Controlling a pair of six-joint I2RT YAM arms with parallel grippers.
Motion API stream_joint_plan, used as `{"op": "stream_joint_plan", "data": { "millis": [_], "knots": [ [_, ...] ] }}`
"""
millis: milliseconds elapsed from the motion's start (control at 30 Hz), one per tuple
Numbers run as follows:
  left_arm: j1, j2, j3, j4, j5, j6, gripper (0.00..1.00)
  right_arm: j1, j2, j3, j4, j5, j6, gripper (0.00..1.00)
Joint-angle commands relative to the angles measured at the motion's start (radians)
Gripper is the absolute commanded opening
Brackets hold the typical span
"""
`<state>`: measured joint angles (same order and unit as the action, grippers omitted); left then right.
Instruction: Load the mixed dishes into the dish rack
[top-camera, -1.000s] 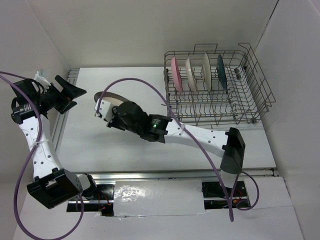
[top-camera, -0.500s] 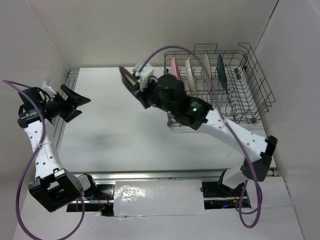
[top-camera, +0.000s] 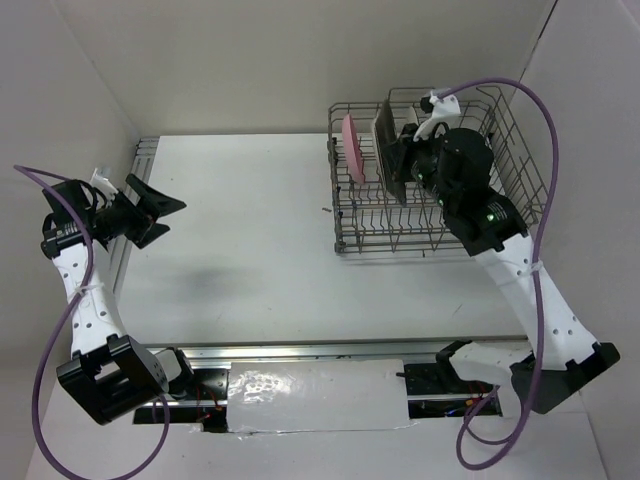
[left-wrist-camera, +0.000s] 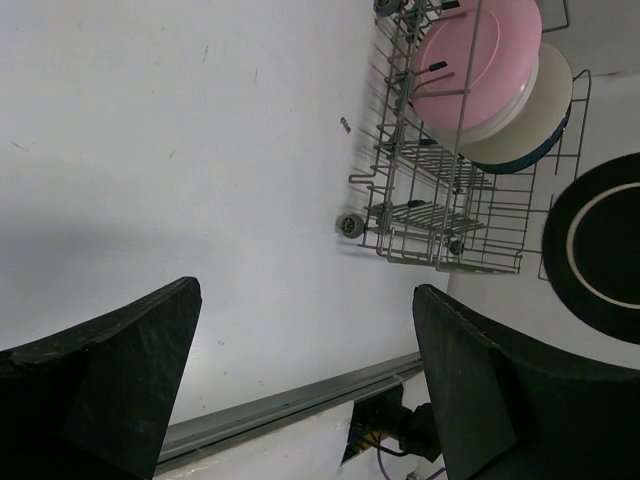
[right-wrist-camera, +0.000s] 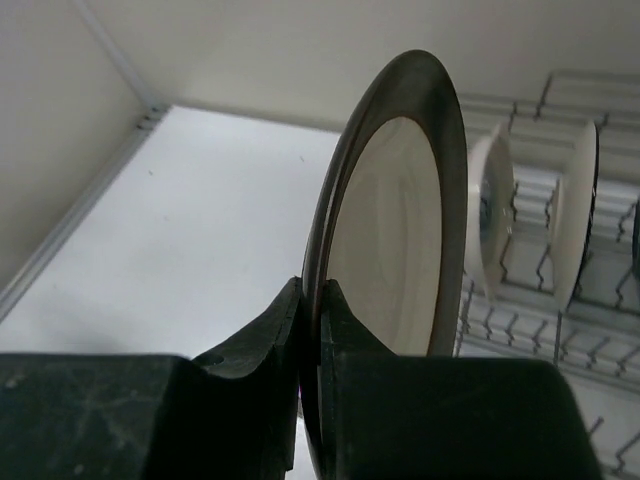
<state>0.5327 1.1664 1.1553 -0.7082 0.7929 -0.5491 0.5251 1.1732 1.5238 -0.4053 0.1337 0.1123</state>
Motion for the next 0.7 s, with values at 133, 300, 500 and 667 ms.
{"op": "stream_joint_plan", "data": {
  "millis": [133,300,500,667],
  "knots": [
    [0.006,-0.017,-0.009,0.047,0.043,0.021,0.99,-0.219,-0.035,-0.090,0.080,-0.256,0.133,0.00],
    [0.006,-0.005,-0.014,0.053,0.055,0.021,0.99,-0.309,-0.012,-0.120,0.094,-0.351,0.158,0.00],
    [0.006,0.001,-0.019,0.062,0.062,0.018,0.99,-0.358,0.045,-0.076,0.092,-0.387,0.162,0.00],
    [0.006,0.003,-0.029,0.065,0.055,0.021,0.99,-0.378,0.077,-0.057,0.125,-0.387,0.176,0.00]
  ]
}}
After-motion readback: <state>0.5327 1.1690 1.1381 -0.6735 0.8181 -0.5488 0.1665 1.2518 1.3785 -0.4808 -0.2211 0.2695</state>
